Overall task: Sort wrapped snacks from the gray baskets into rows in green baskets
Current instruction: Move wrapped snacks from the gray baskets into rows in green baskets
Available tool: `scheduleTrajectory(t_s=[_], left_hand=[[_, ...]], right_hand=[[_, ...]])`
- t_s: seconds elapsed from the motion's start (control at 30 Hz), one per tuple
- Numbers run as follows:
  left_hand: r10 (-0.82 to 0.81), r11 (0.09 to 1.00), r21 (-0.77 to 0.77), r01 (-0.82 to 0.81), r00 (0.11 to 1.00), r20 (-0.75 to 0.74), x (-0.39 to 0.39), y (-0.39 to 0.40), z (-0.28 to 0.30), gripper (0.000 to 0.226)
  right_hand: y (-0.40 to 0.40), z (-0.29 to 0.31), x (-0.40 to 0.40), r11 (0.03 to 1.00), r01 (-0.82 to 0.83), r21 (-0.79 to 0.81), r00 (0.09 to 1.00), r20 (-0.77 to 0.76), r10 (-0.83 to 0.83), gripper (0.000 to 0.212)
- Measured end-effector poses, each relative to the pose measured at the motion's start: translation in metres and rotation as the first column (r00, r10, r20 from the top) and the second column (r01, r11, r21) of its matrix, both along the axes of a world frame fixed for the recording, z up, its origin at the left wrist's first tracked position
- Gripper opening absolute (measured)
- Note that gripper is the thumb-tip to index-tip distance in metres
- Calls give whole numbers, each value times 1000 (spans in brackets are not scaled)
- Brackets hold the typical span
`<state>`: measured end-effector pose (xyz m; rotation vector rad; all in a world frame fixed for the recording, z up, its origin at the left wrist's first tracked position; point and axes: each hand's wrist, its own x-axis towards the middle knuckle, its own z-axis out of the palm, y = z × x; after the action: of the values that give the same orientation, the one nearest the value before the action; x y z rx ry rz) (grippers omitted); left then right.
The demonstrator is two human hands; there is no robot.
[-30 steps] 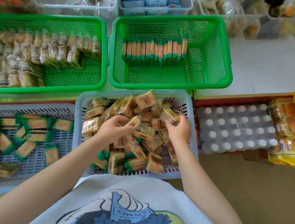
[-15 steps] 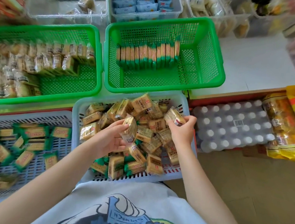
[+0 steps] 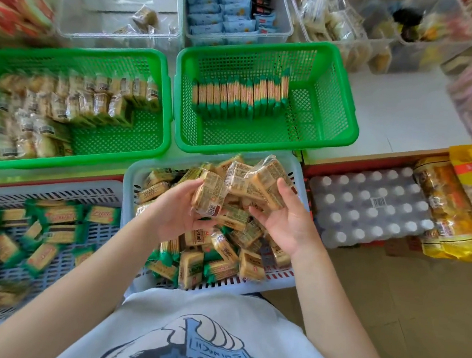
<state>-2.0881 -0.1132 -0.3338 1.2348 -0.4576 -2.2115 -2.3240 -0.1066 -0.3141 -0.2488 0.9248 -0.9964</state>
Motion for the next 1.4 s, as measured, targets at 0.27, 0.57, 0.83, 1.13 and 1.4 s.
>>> scheduleTrajectory(t_s=[0.27, 0.57, 0.83, 1.13, 1.4], left_hand=[[-16, 990, -139, 27, 997, 82, 38, 12, 19, 71], [-14, 994, -97, 45, 956, 294, 134, 11, 49, 55], [367, 927, -145, -346, 759, 537, 262, -15, 33, 38], [371, 908, -404, -112, 663, 651, 301, -57, 6, 18], [341, 927, -347, -145, 710, 615, 310, -64, -11, 19]], right_hand=[[-14, 16, 61, 929, -365, -68, 927, -121, 356, 49], [-43, 43, 160, 657, -753, 35, 606, -351, 714, 65], [-105, 29, 292, 826, -563, 33, 675, -559, 482, 30], [-196, -46, 348, 960, -204, 190, 47, -978, 203, 80], [-213, -89, 375, 960, -203, 196, 304, -919, 252, 86]])
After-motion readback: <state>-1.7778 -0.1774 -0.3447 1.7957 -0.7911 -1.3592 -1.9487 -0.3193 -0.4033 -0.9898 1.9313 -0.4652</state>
